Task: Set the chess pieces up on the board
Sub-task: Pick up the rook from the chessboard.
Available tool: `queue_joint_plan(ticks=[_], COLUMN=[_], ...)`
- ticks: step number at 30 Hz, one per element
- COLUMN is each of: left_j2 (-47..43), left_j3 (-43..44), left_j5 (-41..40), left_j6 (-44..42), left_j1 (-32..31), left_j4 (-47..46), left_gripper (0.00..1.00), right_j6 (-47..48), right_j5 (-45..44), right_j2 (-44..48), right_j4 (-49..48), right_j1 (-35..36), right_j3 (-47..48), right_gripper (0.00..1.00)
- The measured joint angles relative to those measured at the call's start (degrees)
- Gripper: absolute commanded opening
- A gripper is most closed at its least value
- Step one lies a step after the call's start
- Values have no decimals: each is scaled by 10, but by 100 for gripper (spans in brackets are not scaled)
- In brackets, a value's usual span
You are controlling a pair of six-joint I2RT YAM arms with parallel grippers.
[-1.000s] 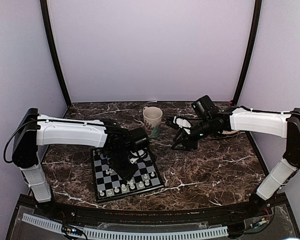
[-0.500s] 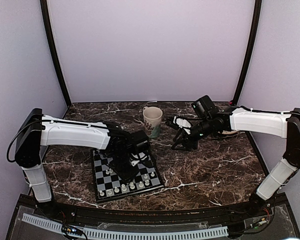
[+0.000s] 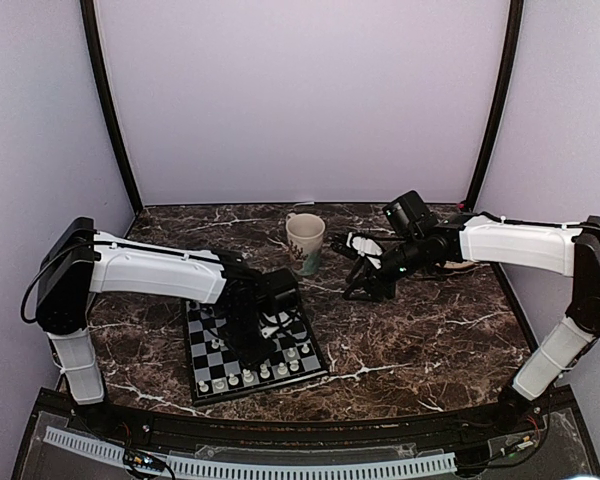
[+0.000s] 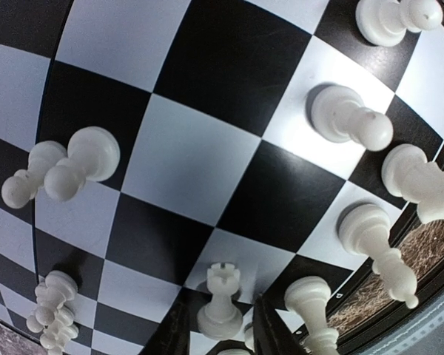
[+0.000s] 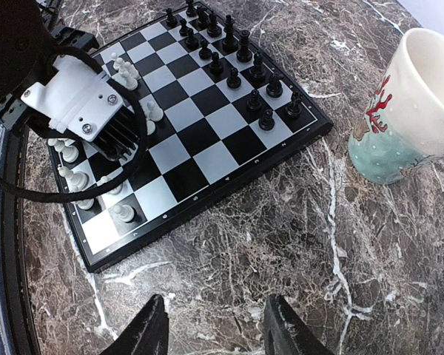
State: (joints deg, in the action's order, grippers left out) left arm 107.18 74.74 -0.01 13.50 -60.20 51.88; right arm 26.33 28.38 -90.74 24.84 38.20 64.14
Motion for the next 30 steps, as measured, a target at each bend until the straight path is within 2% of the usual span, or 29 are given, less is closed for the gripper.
queue_joint_plan(ticks=[8, 12, 21, 30], left_j2=[0, 0, 0, -37], left_j3=[-9, -10, -10, -29], left_j5=[-6, -6, -8, -48], left_j6=[-8, -13, -26, -41], left_j1=[0, 0, 0, 9], left_j4=[-1, -4, -6, -55], left_gripper=[21, 20, 9, 8], right_j6=[0, 0, 0, -25], right_j5=[0, 0, 0, 5], right_j2=[0, 0, 0, -3], right_j4=[0, 0, 0, 22], right_j1=[0, 0, 0, -5], right_j3=[0, 0, 0, 31], right_gripper=[44, 44, 44, 43])
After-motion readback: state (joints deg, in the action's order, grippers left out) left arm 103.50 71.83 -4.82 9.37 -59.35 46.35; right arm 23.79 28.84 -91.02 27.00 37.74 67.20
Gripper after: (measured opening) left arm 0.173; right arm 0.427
